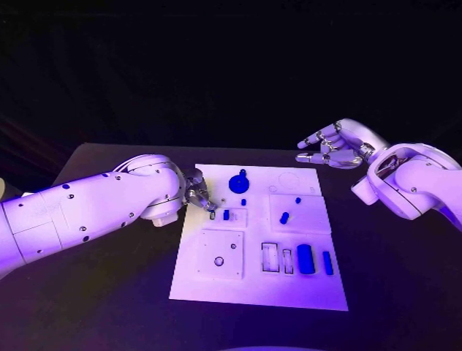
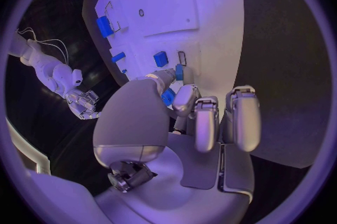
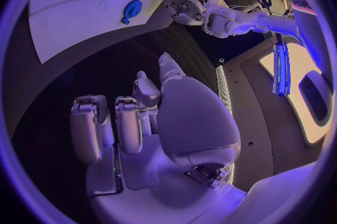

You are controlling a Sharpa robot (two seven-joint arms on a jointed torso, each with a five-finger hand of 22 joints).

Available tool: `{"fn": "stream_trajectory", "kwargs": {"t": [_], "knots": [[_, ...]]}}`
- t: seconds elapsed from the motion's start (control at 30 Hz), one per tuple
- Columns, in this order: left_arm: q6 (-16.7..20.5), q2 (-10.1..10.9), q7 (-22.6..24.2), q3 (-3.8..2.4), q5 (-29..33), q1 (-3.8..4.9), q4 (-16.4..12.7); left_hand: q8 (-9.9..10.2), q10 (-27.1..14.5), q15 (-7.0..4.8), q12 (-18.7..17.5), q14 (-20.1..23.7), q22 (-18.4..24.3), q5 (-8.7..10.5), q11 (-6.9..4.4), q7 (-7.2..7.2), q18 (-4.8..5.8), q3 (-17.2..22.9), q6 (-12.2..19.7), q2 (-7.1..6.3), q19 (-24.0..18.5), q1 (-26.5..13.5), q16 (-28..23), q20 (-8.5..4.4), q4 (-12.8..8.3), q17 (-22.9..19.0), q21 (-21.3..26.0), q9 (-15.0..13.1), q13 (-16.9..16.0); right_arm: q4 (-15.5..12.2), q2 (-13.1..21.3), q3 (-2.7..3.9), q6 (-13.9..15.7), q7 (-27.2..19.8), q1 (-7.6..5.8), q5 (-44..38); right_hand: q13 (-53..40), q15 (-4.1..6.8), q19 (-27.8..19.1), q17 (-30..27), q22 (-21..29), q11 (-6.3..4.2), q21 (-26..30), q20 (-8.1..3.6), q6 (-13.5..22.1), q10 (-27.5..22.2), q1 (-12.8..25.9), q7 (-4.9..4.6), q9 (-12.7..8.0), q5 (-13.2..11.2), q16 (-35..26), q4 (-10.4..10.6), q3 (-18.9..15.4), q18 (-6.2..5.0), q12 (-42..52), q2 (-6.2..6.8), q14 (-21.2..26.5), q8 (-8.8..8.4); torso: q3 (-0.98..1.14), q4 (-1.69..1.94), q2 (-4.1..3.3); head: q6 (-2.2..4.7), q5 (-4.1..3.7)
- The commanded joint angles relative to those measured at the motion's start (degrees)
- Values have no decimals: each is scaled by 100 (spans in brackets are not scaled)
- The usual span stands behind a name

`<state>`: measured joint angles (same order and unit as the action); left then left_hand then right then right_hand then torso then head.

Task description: Assemble the parts on the task board

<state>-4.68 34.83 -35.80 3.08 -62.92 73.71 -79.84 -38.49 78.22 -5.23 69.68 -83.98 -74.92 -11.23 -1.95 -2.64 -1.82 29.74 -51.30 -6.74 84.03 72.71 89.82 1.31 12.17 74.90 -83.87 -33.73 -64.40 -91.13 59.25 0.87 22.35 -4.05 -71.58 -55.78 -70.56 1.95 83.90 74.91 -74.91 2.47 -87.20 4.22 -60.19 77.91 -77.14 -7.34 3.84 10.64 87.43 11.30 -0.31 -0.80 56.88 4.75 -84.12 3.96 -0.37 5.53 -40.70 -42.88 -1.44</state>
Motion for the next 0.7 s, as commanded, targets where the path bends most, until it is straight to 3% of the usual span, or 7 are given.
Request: {"fn": "stream_trajectory", "kwargs": {"t": [0.03,0.7], "knots": [[-241,-19,-82,4,-295,-6,-10,-26,11,3,7,-602,-739,22,-5,54,-9,477,-24,51,312,-14,18,-40,-453,1510,-17,0,10,-7,-4,-1,-74,-24,4,-7,4,-29,291,1058,-944,-3,39,26,22,-46,29,1,5,32,-37,-3,-46,-59,-19,-2,-475,23,0,2,1,-12,9],[-555,-117,-107,19,-326,-35,35,-44,-2,0,-22,-602,-753,59,-10,60,-6,494,-26,28,317,-32,18,-43,-462,1510,-27,-8,49,-17,-7,-2,-75,-34,6,-6,4,-29,291,1058,-944,-3,39,26,22,-46,29,1,5,32,-37,-3,-46,-59,-19,-2,-475,23,2,0,1,-40,2]]}}
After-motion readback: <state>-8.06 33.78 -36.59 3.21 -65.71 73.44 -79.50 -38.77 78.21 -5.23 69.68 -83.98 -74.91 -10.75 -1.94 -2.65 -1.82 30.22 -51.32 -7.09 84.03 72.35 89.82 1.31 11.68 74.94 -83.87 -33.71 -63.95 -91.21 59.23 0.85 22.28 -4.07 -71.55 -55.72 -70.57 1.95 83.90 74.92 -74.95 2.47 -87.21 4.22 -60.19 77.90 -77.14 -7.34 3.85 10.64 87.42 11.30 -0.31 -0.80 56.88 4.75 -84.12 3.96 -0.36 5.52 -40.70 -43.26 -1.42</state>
